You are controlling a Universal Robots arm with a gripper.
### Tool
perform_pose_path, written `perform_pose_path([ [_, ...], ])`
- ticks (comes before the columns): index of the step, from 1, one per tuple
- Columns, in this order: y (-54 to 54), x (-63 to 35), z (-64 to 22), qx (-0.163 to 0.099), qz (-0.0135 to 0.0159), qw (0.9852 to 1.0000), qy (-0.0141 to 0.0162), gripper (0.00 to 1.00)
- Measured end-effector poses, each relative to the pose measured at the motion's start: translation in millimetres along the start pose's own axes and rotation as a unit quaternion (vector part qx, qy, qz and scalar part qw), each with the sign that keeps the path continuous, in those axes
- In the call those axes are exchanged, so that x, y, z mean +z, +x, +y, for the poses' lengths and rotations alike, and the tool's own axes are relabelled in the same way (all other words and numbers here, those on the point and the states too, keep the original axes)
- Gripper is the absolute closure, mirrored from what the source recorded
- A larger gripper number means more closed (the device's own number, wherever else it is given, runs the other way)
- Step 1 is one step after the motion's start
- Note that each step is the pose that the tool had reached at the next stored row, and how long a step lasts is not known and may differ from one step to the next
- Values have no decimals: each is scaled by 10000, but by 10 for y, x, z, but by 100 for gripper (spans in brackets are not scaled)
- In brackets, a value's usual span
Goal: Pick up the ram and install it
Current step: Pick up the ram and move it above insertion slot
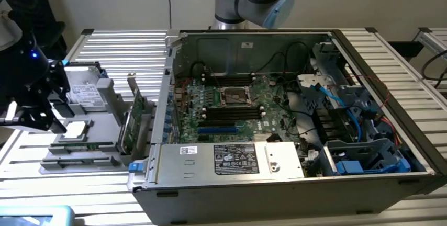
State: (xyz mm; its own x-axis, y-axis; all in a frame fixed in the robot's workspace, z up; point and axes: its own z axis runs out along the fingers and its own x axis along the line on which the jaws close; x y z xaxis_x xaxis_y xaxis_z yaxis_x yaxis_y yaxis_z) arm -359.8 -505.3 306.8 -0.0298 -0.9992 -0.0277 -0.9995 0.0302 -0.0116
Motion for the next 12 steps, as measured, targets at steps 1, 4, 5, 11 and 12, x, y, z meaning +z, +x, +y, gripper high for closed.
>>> perform_pose_path([
  [1, 3, 18, 0, 0, 0, 10000, 0, 58],
  [4, 20, 72, 0, 0, 0, 10000, 0, 58],
  [5, 25, 89, 0, 0, 0, 10000, 0, 58],
  [11, 62, 199, 1, 0, 0, 10000, -1, 58],
  [12, 87, 214, 0, 0, -1, 10000, -1, 58],
])
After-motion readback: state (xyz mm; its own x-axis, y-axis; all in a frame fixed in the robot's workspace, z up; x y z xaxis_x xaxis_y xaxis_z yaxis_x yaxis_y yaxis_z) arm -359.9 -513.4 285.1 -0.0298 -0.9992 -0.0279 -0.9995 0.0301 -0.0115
